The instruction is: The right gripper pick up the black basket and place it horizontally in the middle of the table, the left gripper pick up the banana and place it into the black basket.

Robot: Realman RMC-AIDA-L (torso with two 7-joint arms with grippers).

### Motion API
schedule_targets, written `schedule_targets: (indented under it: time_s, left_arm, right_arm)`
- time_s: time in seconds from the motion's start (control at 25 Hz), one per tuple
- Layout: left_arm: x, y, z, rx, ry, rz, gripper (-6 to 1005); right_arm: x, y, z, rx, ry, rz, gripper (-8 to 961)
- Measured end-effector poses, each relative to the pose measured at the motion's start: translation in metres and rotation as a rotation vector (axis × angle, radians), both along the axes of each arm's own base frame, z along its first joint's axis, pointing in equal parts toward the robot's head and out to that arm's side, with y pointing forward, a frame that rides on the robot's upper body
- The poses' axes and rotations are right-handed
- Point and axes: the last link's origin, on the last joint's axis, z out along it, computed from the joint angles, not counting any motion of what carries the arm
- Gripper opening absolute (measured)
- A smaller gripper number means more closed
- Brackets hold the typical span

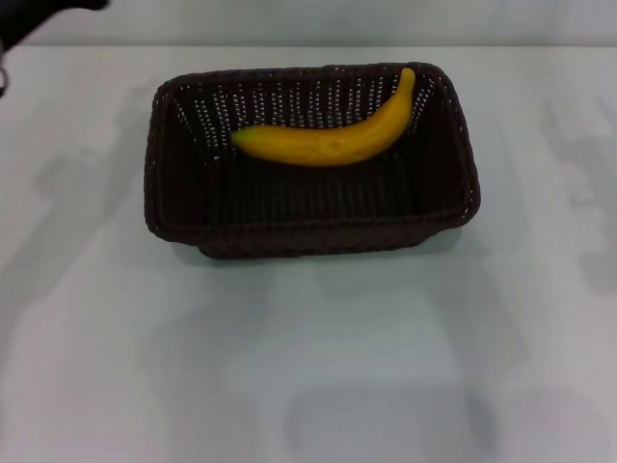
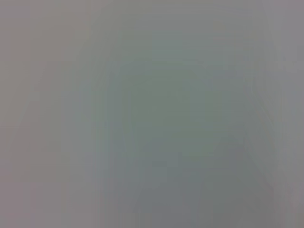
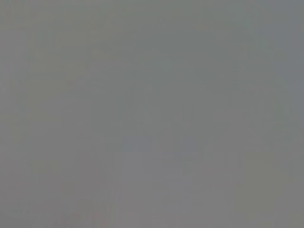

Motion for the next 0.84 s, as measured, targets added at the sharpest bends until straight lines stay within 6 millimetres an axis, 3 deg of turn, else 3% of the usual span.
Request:
schedule_targets:
  time_s: [0.12,0.36,0.52,0.84]
  left_arm:
    - [-0.006,-0.016,0.008,0.079,-0.037,-0.061,874]
    - [-0.009,-0.045,0.005,0.236,0.012,-0.222,875]
    - [-0.022,-0.056,0.003,0.326,0.023,-0.265,875]
    - [-0.064,-0.070,0.022,0.454,0.011,-0.126,874]
  right_arm:
    - [0.003,0.004,0.000,-0.021,0.026,0.000,702]
    - [0.011,0.009,0.003,-0.042,0.027,-0.036,702]
    - [0.020,0.016,0.010,-0.066,0.050,-0.086,702]
    - [0.036,0.023,0.023,-0.074,0.057,-0.166,702]
